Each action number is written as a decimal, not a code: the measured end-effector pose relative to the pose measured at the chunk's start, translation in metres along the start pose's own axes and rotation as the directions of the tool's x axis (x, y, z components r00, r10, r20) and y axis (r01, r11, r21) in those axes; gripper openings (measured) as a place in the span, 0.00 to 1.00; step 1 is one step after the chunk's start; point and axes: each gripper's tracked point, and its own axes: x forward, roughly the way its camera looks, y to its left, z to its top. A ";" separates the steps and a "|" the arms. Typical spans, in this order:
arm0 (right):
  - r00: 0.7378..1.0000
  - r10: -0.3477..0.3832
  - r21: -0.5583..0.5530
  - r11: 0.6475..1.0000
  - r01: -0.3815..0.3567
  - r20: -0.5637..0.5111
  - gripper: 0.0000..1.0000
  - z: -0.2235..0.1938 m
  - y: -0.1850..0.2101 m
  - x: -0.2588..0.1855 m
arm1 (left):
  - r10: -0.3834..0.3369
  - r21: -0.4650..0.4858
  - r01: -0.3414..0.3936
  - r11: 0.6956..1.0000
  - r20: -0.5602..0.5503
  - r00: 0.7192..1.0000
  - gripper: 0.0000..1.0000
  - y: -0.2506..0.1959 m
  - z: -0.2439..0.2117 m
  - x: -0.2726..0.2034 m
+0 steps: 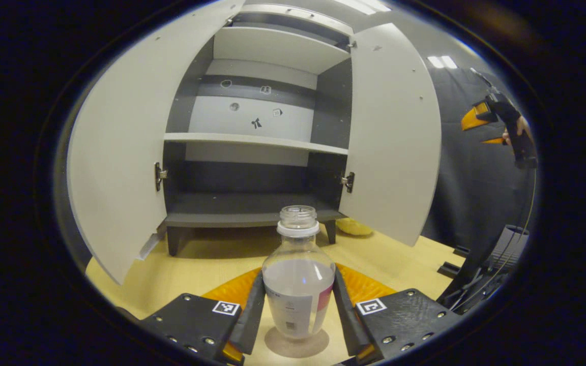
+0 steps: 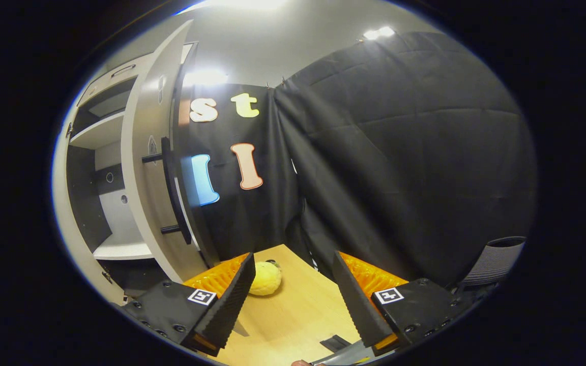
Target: Grasp the bottle in the cabinet with the left hand and place it on the coaster, then close the right door with the right hand and the left door with the left hand.
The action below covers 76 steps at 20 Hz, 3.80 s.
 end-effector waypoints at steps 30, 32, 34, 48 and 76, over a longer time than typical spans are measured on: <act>0.999 -0.013 0.037 0.999 0.012 0.033 0.97 -0.002 -0.006 0.008 | 0.207 -0.015 -0.207 0.978 0.146 0.967 0.94 0.039 0.166 -0.130; 0.998 0.000 0.013 1.000 0.000 0.070 0.94 0.014 -0.007 0.013 | 0.266 -0.047 -0.262 0.964 0.201 0.943 0.94 0.058 0.210 -0.143; 0.995 0.017 0.001 1.000 -0.017 0.094 0.93 0.026 -0.006 0.018 | 0.329 -0.061 -0.324 0.944 0.225 0.917 0.99 0.078 0.242 -0.149; 0.955 0.223 -0.023 0.975 -0.223 0.193 0.97 0.113 0.046 0.054 | 0.456 -0.105 -0.446 0.889 0.306 0.836 0.94 0.137 0.365 -0.165; 0.869 0.460 -0.225 0.880 -0.419 0.180 0.95 0.098 0.182 0.013 | 0.430 -0.143 -0.413 0.900 0.127 0.894 0.94 0.095 0.249 -0.168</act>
